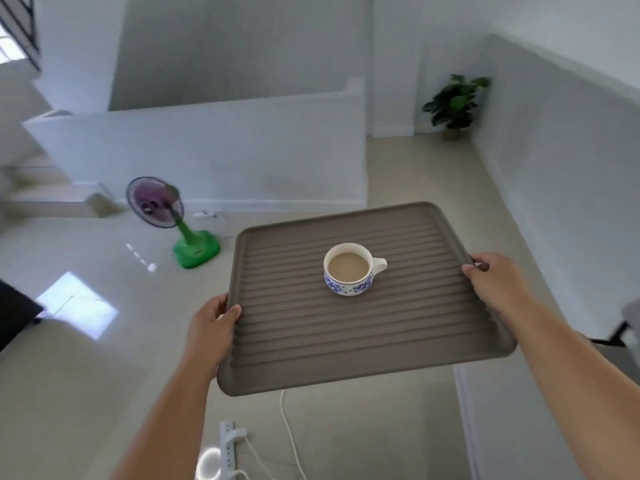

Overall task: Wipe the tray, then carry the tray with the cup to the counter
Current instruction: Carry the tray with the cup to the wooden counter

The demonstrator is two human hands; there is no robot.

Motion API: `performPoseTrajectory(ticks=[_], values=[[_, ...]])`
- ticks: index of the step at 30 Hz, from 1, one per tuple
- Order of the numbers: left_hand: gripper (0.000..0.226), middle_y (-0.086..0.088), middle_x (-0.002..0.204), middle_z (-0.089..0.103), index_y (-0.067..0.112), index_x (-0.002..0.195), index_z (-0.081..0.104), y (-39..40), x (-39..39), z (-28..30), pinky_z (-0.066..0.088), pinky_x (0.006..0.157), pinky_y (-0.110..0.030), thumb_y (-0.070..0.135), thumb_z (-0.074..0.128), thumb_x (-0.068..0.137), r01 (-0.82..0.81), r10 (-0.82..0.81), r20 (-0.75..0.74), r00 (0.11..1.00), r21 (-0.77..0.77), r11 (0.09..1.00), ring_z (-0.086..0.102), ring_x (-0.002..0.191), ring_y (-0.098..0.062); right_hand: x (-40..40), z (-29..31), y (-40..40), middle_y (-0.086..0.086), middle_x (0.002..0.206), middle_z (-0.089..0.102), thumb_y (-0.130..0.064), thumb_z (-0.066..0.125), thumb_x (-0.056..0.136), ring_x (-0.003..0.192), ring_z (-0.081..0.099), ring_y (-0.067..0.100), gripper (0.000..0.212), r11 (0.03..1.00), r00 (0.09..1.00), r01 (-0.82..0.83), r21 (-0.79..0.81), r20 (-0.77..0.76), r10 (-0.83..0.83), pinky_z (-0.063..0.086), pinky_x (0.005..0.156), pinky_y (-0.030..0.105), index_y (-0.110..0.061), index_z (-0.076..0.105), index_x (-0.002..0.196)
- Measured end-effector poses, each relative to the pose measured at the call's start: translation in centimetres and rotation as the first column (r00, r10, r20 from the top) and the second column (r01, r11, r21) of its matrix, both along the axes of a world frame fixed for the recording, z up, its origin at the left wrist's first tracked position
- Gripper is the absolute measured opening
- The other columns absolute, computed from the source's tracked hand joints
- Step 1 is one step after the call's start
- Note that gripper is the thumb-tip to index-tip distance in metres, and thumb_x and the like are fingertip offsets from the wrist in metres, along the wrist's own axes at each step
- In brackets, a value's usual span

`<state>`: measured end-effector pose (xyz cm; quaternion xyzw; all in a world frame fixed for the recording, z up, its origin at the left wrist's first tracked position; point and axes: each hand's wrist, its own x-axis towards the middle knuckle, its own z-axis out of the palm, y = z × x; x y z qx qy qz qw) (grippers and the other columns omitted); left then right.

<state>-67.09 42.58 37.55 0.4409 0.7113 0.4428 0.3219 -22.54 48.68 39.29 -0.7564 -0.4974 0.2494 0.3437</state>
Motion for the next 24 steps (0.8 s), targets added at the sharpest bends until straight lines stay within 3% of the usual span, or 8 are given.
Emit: performPoseTrajectory(ticks=[4,6,11,16,20,24], values=[[0.019,0.013,0.088,0.073,0.031,0.103,0.068,1.7,-3.6,0.2,0.051,0.066,-0.028,0.018,0.058,0.094,-0.147,0.147,0.019,0.989,0.015,0.989,0.068,0.080,-0.008,-4.6,0.1,8.1,0.009,0.087,0.068,-0.020,0.063,0.085,0.081,0.066,0.032,0.019,0.992,0.992,-0.123,0.006,-0.028,0.123,0.055,0.079,0.045,-0.017,0.068,0.103],[0.019,0.016,0.087,0.073,0.034,0.101,0.068,2.5,-5.1,-0.1,0.052,0.063,-0.026,0.020,0.058,0.094,-0.210,0.209,0.043,0.977,0.013,0.978,0.069,0.077,-0.007,-6.7,0.0,12.0,0.009,0.088,0.070,-0.021,0.062,0.084,0.084,0.066,0.032,0.018,0.980,0.979,-0.200,0.017,-0.033,0.201,0.053,0.083,0.043,-0.018,0.069,0.100],[0.018,0.013,0.095,0.074,0.034,0.103,0.068,5.0,-8.7,-1.5,0.053,0.076,-0.032,0.022,0.058,0.094,-0.357,0.354,0.097,0.930,0.017,0.934,0.069,0.090,-0.011,-13.0,-0.2,21.3,0.005,0.087,0.071,-0.024,0.063,0.082,0.083,0.066,0.029,0.018,0.932,0.932,-0.361,0.030,-0.034,0.362,0.052,0.084,0.040,-0.022,0.069,0.099],[0.022,0.017,0.095,0.073,0.043,0.102,0.067,7.7,-10.2,-1.2,0.049,0.065,-0.025,0.024,0.058,0.093,-0.529,0.526,0.093,0.846,0.015,0.848,0.069,0.085,-0.007,-19.2,0.5,29.7,-0.002,0.075,0.067,-0.022,0.062,0.085,0.069,0.062,0.019,0.019,0.860,0.860,-0.508,0.047,-0.019,0.509,0.045,0.072,0.030,-0.018,0.068,0.102],[0.022,0.012,0.098,0.073,0.032,0.113,0.067,9.5,-11.1,-0.7,0.047,0.065,-0.023,0.024,0.058,0.094,-0.632,0.629,0.089,0.772,0.014,0.775,0.068,0.088,-0.009,-23.9,1.3,35.2,0.006,0.093,0.071,-0.023,0.060,0.086,0.087,0.064,0.026,0.026,0.783,0.783,-0.622,0.015,-0.010,0.622,0.049,0.085,0.035,-0.015,0.067,0.110],[0.020,0.009,0.096,0.073,0.024,0.111,0.068,10.5,-12.9,-0.7,0.048,0.063,-0.019,0.016,0.057,0.095,-0.711,0.705,0.117,0.700,0.023,0.703,0.066,0.079,-0.004,-29.8,1.9,39.4,0.007,0.096,0.071,-0.022,0.061,0.086,0.089,0.063,0.028,0.025,0.701,0.701,-0.713,0.006,0.013,0.713,0.047,0.083,0.034,-0.016,0.068,0.109]])
